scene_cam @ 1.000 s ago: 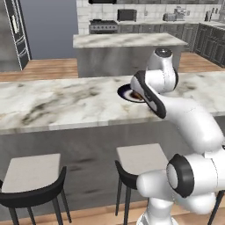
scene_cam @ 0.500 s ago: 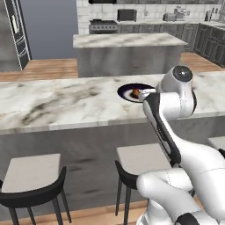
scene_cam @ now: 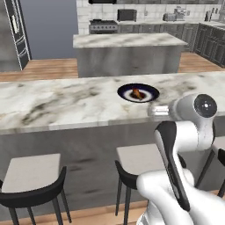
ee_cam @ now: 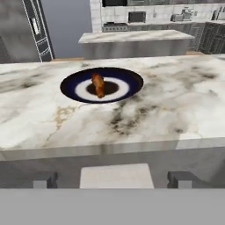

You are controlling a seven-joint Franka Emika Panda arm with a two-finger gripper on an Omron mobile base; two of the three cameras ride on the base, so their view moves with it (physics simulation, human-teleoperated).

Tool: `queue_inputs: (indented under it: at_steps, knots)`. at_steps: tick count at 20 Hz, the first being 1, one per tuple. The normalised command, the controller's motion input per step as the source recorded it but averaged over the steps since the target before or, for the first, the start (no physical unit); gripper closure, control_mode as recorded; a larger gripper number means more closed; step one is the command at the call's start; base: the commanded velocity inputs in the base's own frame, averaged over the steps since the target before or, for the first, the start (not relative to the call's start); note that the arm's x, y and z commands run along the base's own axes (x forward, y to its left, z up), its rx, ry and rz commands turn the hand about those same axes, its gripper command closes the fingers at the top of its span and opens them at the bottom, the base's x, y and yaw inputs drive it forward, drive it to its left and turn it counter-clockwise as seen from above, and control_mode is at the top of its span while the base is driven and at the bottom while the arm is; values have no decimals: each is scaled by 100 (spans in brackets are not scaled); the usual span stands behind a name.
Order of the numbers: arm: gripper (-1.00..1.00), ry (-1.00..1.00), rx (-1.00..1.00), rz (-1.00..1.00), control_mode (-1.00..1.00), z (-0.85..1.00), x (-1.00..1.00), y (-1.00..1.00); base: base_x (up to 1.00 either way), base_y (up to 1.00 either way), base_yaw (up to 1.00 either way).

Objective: Take the chicken drumsticks from the pan and place one on each plate on the dining counter.

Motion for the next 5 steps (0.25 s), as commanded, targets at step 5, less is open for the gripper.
queue_inputs:
  at_steps: [5]
  knots:
    - [-100, -9, 0, 0, -100, 0, -72, 0, 0, 0, 0]
